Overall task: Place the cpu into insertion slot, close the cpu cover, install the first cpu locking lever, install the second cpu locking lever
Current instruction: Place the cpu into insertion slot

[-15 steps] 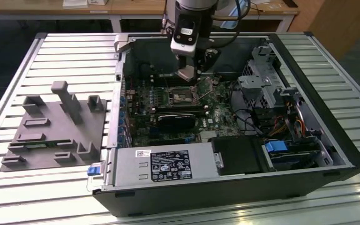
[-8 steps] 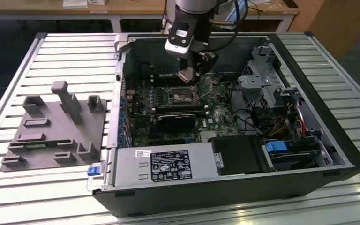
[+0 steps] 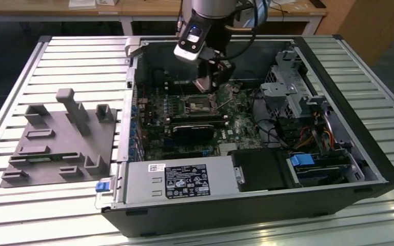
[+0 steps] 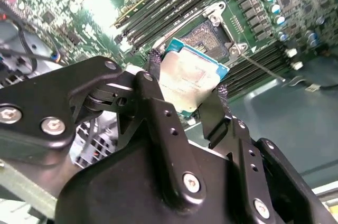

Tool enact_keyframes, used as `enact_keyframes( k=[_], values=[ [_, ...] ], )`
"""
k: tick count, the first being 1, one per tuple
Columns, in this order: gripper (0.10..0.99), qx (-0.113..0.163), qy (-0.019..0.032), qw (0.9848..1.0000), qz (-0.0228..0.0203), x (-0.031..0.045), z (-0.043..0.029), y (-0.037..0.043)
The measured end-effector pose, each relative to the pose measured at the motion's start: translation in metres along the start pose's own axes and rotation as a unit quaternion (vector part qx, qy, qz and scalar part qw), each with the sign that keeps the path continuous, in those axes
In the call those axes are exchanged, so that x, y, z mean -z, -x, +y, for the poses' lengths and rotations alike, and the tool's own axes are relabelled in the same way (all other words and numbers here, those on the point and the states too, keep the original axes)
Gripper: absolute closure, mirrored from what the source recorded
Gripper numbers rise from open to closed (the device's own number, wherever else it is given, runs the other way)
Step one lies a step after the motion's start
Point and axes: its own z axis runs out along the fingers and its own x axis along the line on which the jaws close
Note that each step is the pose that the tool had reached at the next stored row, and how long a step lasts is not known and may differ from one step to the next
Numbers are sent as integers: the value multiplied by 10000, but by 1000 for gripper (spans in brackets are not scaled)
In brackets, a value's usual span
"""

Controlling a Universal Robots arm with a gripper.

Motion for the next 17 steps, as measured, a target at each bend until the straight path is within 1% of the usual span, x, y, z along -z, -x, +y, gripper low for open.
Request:
enact_keyframes(
  k=[2,4,7,10,14,17],
  values=[
    [549,-177,3,9998,-10,-16,-1,0],
    [549,-356,6,9994,-19,-33,-2,0],
    [549,-634,9,9980,-35,-57,-3,1],
    [549,-903,13,9959,-49,-79,-4,1],
    [549,-1253,18,9921,-68,-100,-5,1],
    [549,-1420,27,9898,-66,-119,-8,1]
  ],
)
